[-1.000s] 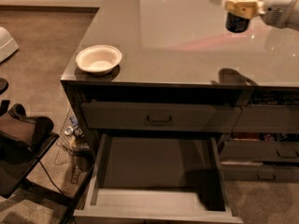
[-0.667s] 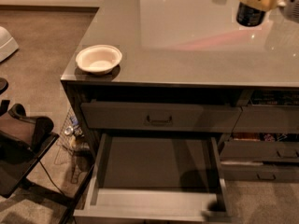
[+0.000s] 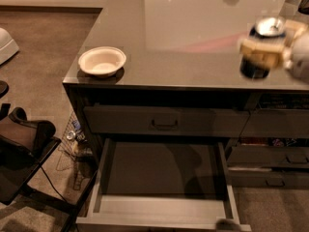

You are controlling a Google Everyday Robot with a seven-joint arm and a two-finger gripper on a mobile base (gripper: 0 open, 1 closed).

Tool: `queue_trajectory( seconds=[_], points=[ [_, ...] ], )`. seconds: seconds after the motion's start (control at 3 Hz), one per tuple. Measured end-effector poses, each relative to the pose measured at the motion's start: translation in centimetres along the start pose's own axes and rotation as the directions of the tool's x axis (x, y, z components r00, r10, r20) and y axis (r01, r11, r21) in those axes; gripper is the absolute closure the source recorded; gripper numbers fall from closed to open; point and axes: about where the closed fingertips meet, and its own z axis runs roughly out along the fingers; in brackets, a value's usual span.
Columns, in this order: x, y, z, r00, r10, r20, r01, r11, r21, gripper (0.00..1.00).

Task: Place pepsi can into middle drawer

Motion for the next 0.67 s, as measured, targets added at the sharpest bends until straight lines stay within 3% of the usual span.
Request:
queue_trajectory(
  seconds=[0.33,0.67],
  points=[
    [4.1,2.18,-0.81,0.997,0.035,-0.063,-0.036,0.9992,-0.018,1.0],
    [3.91,2.33,-0.46,0.998,0.033,-0.061,-0.035,0.9991,-0.024,1.0]
  ],
)
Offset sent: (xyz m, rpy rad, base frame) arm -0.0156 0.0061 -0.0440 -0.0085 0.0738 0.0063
